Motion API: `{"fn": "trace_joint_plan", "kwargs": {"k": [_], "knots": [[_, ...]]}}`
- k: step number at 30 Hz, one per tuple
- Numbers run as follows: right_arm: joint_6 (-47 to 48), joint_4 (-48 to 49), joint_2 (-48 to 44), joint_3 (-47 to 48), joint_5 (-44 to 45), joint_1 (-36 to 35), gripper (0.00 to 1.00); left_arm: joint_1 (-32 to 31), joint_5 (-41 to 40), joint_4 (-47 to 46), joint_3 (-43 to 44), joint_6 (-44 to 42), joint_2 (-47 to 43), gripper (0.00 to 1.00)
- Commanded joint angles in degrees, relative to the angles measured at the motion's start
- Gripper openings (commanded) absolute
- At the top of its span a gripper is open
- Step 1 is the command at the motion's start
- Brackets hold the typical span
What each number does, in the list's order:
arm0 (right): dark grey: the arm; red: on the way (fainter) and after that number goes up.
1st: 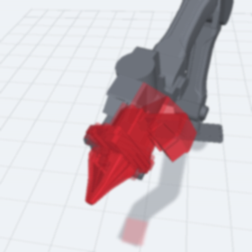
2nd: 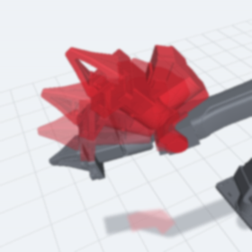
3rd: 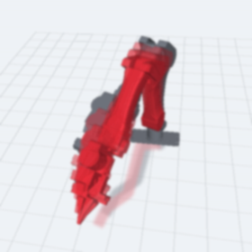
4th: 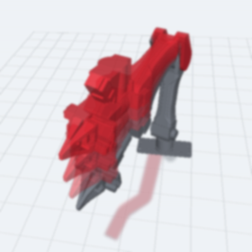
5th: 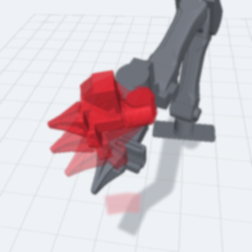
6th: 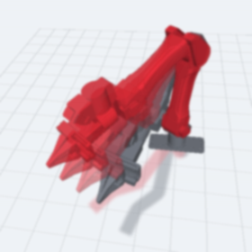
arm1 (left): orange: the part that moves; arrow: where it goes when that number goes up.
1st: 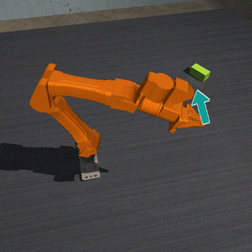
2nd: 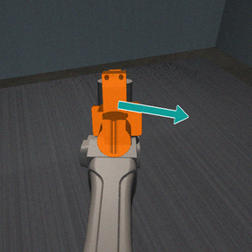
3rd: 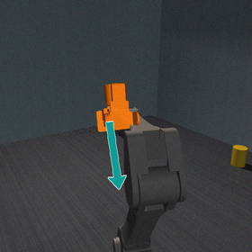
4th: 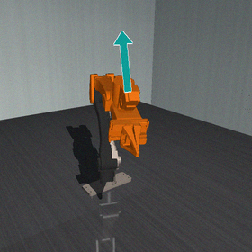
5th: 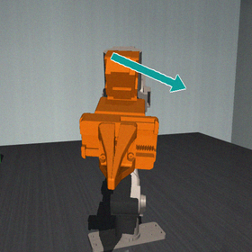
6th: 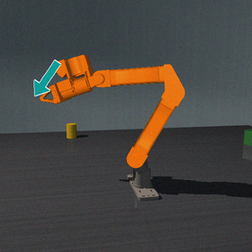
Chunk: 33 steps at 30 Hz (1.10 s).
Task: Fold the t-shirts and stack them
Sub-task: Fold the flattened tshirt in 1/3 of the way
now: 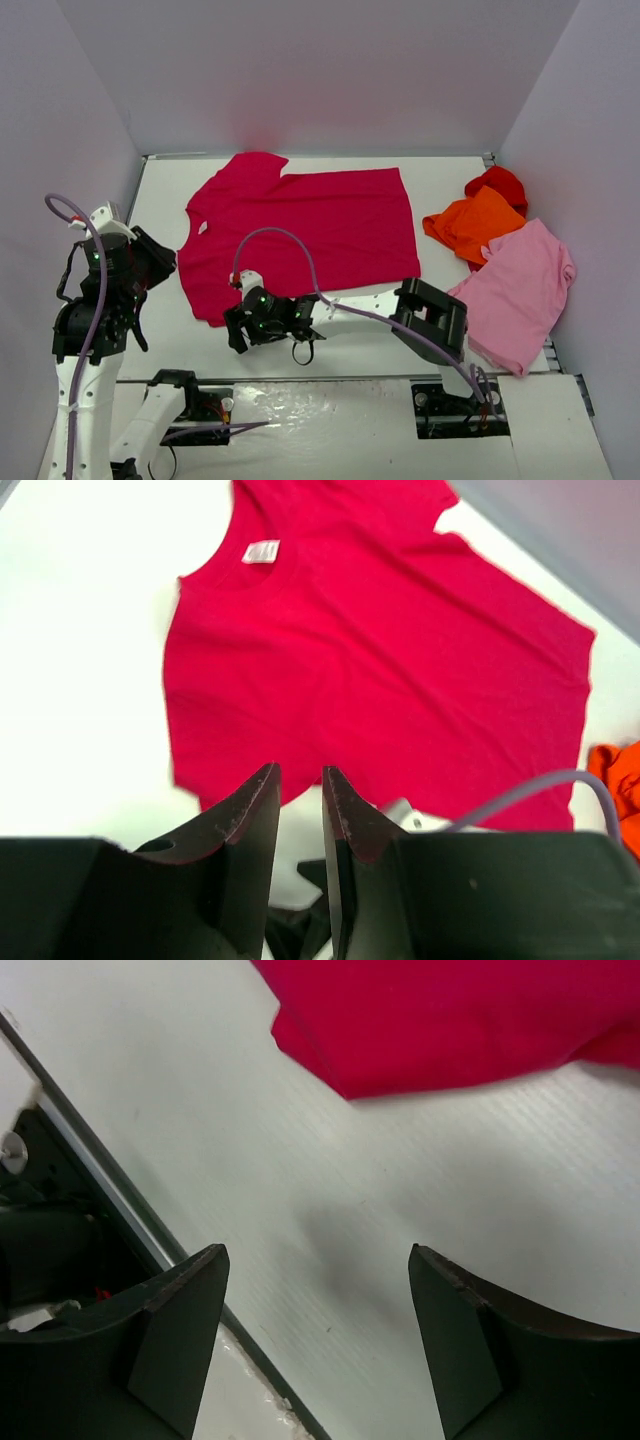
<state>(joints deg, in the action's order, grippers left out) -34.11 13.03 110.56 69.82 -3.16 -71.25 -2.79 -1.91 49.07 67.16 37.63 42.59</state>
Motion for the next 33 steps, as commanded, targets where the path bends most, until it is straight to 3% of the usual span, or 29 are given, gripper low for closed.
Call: {"fn": "trace_joint_plan", "kwargs": {"k": [1,11,20,22,27,33], "knots": [[-5.22,8.8,1.6,1.54,-2.67,-0.12,0.66,0.24,-0.03,9.95,3.48,-2.1,-0.77,0.21],[-4.82,10.7,10.01,8.24,-2.69,-0.56,0.68,0.24,3.85,8.36,-4.49,0.99,-5.06,0.21],[-0.95,6.38,16.89,16.92,0.81,-0.39,0.68,0.24,5.41,7.8,-9.5,0.5,-5.76,0.21],[-0.69,6.02,17.07,17.11,1.86,-0.38,0.65,0.24,4.71,8.06,-9.42,-0.47,-5.58,0.21],[-0.59,5.06,17.31,17.19,4.99,-0.39,0.43,0.24,3.86,8.36,-9.9,-1.62,-5.05,0.21],[-0.51,4.97,17.42,17.1,6.96,-0.47,0.38,0.24,4.54,7.6,-11.1,-1.73,-4.88,0.21]]}}
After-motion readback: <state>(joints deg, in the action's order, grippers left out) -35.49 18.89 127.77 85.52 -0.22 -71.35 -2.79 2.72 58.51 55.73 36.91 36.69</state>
